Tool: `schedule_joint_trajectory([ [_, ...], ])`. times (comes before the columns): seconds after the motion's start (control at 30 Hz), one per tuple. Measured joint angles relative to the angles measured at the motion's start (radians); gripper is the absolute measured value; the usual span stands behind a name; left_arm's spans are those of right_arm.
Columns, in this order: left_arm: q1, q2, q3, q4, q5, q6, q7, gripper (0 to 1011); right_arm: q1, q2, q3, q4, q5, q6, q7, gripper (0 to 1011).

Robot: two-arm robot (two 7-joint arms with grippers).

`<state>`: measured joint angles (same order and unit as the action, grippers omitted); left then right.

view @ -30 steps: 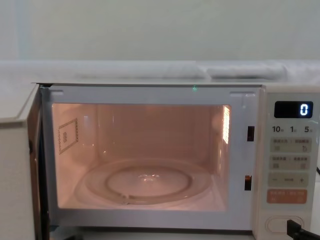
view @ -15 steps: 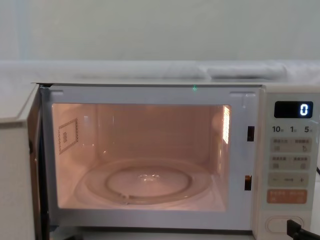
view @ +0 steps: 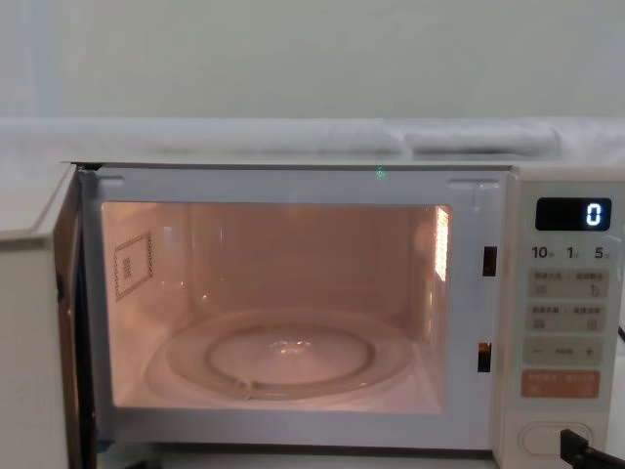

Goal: Press the button to open the microwave door with one hand; close the microwave door with the other hand.

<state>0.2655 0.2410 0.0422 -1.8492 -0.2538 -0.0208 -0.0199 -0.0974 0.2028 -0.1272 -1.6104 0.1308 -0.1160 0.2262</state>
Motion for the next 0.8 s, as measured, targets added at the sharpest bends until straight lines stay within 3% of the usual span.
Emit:
schedule_joint_trajectory([
  [0.8,0.000,0.000,0.000,0.000,0.000,0.000,0.000,1001,0.000,0.000,0.000,0.000,0.000,0.000,0.000,1000],
])
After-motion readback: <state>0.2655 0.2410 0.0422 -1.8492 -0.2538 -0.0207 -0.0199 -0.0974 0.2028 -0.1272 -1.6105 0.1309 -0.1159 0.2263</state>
